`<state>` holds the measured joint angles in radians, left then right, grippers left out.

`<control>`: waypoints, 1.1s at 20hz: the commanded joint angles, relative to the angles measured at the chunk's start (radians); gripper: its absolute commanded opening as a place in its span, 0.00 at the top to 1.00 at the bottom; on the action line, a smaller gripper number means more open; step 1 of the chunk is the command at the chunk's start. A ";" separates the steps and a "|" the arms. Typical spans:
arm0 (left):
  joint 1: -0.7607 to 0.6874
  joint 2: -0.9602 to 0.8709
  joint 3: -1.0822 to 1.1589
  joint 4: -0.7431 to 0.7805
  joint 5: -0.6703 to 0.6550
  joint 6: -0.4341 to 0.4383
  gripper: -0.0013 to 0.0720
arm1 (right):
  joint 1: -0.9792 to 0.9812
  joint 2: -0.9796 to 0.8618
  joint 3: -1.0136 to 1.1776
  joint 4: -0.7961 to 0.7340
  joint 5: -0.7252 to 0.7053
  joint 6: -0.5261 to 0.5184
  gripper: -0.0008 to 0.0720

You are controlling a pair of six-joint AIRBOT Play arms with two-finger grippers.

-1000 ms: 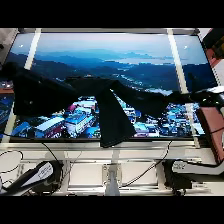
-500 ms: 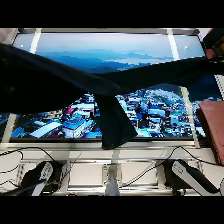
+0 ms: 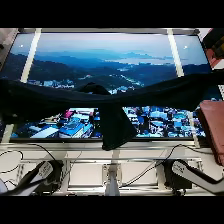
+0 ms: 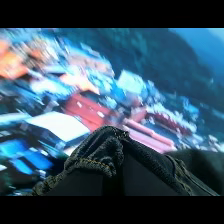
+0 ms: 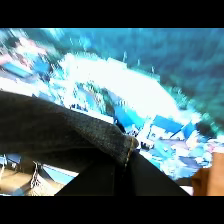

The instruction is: Fold the clothes and pants, and hang the long-sleeved shirts on hangers.

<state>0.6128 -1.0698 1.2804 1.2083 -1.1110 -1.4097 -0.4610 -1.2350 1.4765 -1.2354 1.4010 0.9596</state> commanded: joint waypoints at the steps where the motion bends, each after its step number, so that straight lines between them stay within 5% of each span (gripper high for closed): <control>1: 0.004 -0.222 0.002 -0.268 -0.020 0.034 0.89 | 0.000 -0.193 0.002 0.029 0.030 0.005 0.97; 6: -0.010 -0.408 0.002 -0.645 0.196 0.149 0.90 | 0.000 -0.404 0.015 0.164 -0.062 0.051 0.97; 11: -0.032 -0.418 0.002 -0.937 0.519 0.349 0.89 | 0.000 -0.431 0.021 0.389 -0.464 0.118 0.97; 15: -0.074 -0.454 0.002 -0.951 0.708 0.376 0.89 | 0.025 -0.459 0.021 0.602 -0.766 0.132 0.97; 22: -0.210 -0.628 0.002 -0.959 0.909 0.430 0.89 | 0.189 -0.563 0.021 0.605 -1.095 0.132 0.97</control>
<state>0.4477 -1.6413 1.2819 0.2626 -0.3237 -0.9970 -0.3313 -1.7611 1.4967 -0.6540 0.4938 1.0885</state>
